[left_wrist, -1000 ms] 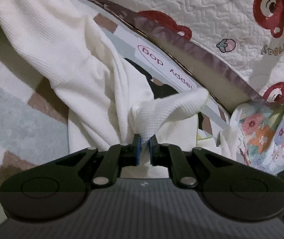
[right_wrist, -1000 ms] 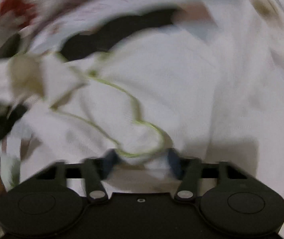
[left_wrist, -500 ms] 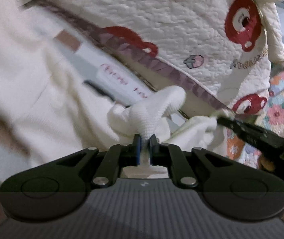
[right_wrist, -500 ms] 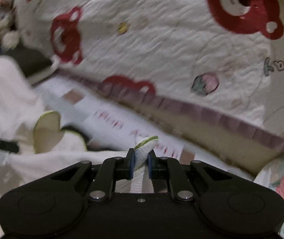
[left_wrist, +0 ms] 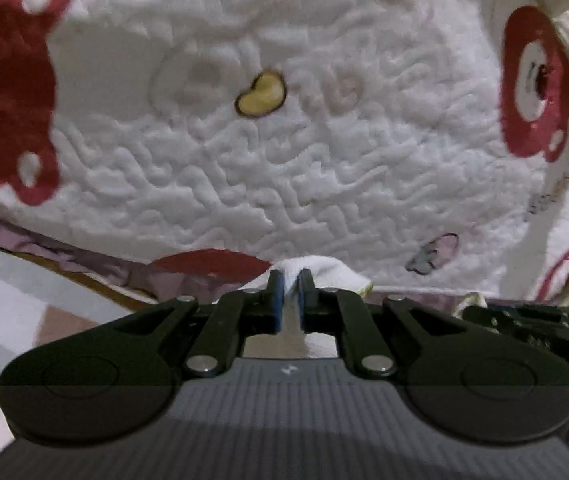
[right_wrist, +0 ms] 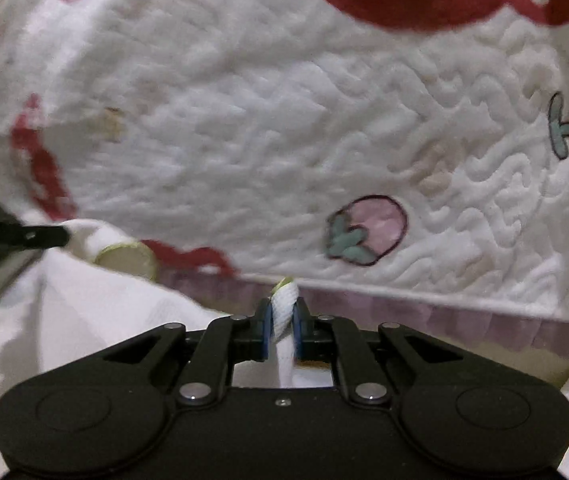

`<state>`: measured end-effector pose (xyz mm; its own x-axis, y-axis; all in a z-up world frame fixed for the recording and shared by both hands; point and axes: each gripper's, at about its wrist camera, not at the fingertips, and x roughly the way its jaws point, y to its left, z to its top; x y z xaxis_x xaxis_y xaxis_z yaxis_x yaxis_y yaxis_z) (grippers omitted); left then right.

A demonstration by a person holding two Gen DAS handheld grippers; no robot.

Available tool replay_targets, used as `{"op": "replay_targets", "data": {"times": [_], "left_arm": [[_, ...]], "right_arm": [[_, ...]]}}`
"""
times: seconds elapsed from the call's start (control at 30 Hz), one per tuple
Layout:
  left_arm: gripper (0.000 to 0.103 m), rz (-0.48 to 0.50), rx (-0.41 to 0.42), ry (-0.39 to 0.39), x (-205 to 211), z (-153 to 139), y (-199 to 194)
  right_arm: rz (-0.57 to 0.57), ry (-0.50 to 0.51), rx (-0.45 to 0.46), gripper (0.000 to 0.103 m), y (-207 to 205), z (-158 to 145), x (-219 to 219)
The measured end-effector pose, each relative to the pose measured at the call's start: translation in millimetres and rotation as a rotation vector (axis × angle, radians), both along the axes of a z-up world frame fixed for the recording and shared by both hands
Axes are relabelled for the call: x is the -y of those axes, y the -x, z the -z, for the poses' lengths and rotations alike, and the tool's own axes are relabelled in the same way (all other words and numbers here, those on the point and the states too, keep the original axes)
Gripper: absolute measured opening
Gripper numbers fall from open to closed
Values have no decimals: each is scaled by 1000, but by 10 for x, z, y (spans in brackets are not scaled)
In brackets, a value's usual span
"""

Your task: Fold clothes

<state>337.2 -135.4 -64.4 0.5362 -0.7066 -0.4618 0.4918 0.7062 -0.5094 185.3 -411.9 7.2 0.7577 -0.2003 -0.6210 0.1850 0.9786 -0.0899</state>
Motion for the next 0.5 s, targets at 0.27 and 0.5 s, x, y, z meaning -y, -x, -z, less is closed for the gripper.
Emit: {"op": "replay_targets", "data": {"times": [0.27, 0.5], "left_arm": [[28, 15, -144, -128, -242, 729, 105], [30, 10, -153, -344, -649, 979, 375]], "right_arm": [[60, -162, 45, 34, 72, 638, 620], [-159, -228, -2, 51, 1020, 771, 317]]}}
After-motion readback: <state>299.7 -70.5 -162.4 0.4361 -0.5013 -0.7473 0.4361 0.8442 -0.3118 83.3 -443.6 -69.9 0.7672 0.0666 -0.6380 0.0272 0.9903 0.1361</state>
